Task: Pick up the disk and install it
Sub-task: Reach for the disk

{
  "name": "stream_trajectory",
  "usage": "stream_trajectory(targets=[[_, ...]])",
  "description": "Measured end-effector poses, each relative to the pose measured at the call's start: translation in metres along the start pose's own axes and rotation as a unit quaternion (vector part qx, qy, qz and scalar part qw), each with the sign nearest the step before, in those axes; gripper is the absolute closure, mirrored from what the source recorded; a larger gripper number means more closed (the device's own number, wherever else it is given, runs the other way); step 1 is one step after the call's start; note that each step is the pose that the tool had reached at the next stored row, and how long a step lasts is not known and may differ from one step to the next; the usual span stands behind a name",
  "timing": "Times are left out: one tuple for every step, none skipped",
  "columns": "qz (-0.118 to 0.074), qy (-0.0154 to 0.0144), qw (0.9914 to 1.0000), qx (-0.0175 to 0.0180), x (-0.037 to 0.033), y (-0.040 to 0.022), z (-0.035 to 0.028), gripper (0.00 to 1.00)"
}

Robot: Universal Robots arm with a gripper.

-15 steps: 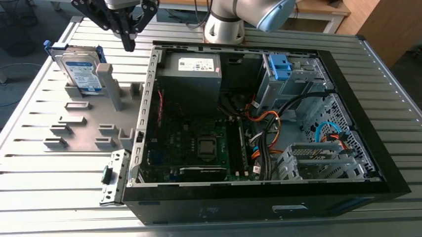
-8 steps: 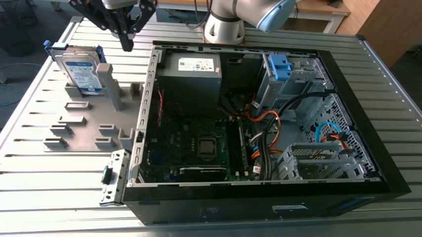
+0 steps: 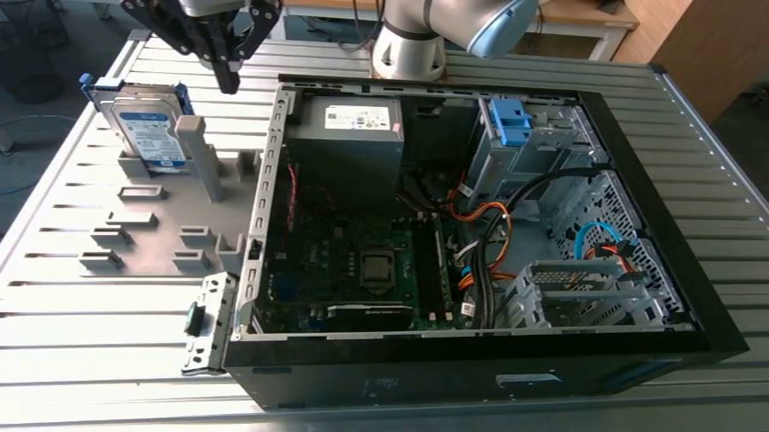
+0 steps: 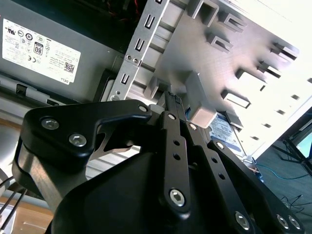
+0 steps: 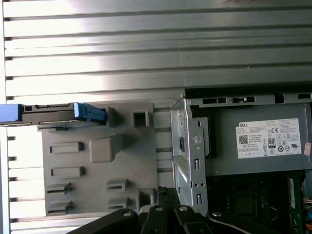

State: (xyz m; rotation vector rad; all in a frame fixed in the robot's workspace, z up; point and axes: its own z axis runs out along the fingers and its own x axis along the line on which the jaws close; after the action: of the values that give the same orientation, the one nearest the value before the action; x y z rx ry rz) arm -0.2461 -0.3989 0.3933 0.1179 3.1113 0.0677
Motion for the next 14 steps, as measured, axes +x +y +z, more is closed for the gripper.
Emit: stream_trajectory(targets=[[0.000, 0.0000, 1.00000, 0.0000, 0.0005, 0.0000, 0.0000, 0.89], [0.000, 0.0000, 1.00000, 0.0000, 0.0010, -0.0001, 0.0000, 0.89], [0.000, 0.0000, 1.00000, 0.0000, 0.0015, -0.0001, -0.0001, 0.89], [0.000, 0.0000, 1.00000, 0.0000, 0.0020, -0.0002, -0.0001, 0.89], [0.000, 0.0000, 1.00000, 0.0000, 0.0025, -0.0002, -0.0001, 0.89], [0.000, 0.0000, 1.00000, 0.0000, 0.0030, -0.0002, -0.0001, 0.89], [0.000, 0.0000, 1.00000, 0.0000, 0.0036, -0.0003, -0.0001, 0.89], [0.000, 0.0000, 1.00000, 0.0000, 0.0041, -0.0003, -0.0001, 0.89], [0.000, 0.0000, 1.00000, 0.0000, 0.0046, -0.0003, -0.0001, 0.89], [0.000, 0.0000, 1.00000, 0.0000, 0.0051, -0.0004, -0.0002, 0.89], [0.000, 0.0000, 1.00000, 0.0000, 0.0057, -0.0004, -0.0002, 0.89], [0.000, 0.0000, 1.00000, 0.0000, 0.0062, -0.0005, -0.0002, 0.89], [0.000, 0.0000, 1.00000, 0.0000, 0.0068, -0.0005, -0.0002, 0.89], [0.000, 0.0000, 1.00000, 0.0000, 0.0073, -0.0005, -0.0003, 0.89]])
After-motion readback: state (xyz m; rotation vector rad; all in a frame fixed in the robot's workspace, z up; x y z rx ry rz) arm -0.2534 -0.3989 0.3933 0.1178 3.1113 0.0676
